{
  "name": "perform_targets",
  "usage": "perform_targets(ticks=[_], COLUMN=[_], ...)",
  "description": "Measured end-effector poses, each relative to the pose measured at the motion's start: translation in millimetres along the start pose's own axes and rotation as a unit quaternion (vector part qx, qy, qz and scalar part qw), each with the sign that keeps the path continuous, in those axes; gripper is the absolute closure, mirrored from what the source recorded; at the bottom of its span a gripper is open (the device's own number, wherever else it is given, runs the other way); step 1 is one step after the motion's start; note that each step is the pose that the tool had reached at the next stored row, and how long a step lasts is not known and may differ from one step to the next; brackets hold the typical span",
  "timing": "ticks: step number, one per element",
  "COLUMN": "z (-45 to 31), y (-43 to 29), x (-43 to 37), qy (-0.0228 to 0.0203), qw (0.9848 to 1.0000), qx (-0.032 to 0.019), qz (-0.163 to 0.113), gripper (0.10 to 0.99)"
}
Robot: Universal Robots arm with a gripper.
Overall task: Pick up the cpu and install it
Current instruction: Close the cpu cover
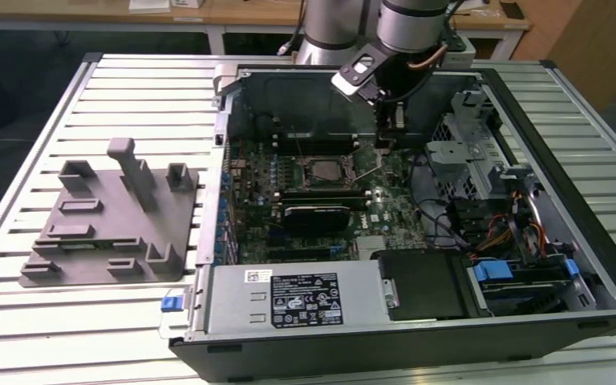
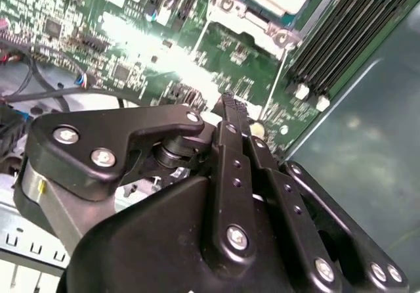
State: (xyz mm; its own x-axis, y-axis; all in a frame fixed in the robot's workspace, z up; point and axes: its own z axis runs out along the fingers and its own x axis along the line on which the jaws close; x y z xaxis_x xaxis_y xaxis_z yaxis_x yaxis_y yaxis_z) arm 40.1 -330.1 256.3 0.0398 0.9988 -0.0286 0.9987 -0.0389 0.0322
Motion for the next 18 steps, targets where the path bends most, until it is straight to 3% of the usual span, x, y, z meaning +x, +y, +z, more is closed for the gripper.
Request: perform_targets(ticks=[1,7,12,18], z=[0.1,0.6,0.7,6.4], y=[4.8,17.8,18.6,18.5], x=[0.2,0.7,0.7,0.9], qy=[0.0,0.0001,0.0,0.0], qw=[1.0,1.0,1.0,1.0], qx=[0.0,0.0,0.0,0.0], qz=[0.0,0.0,0.0,0.0], gripper=[0.976,0.976,0.976,0.976])
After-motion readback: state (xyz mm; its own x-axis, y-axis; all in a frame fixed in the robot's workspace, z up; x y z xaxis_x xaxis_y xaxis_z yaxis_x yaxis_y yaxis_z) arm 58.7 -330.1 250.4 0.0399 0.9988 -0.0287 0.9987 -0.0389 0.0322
